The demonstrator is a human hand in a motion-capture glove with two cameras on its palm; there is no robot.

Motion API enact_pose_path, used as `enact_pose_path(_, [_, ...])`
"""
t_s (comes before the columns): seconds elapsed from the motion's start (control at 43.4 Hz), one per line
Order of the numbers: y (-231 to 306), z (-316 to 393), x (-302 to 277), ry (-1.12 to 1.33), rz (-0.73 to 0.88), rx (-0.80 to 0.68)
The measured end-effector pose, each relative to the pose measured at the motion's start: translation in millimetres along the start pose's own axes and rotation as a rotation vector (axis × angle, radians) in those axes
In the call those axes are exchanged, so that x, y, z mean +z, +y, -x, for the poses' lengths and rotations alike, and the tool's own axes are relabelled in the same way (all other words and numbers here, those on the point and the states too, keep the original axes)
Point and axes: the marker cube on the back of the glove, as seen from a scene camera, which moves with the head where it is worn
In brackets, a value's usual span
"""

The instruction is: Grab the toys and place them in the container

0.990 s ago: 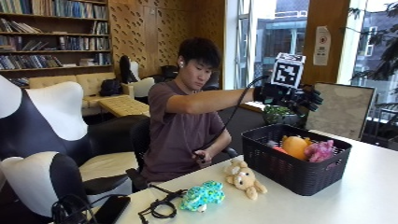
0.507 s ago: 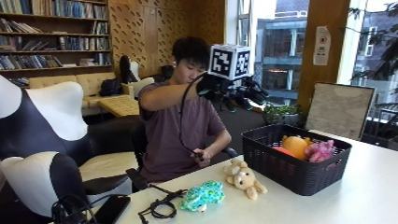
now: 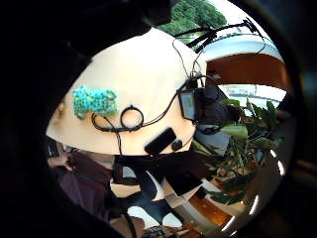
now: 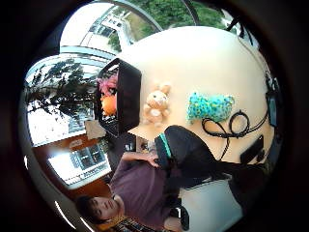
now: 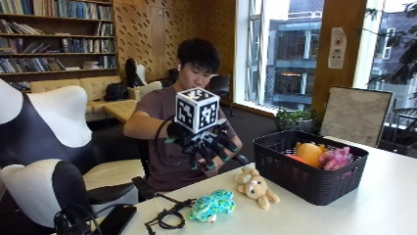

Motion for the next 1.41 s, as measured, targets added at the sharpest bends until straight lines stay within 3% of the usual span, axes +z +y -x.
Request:
enact_pose_path(0.369, [-27, -3, 161, 0.067, 0.196, 0.009])
enact_pose_path(0.507, [-43, -2, 183, 0.101, 0.093, -0.010])
enact_pose_path(0.691, [-63, -3, 181, -0.071, -0.026, -0.038])
enact_pose_path(0.944, [-79, 12, 137, -0.221, -0.156, -0.008])
enact_pose_path(1.405, [-71, 122, -80, -0.104, -0.413, -0.142])
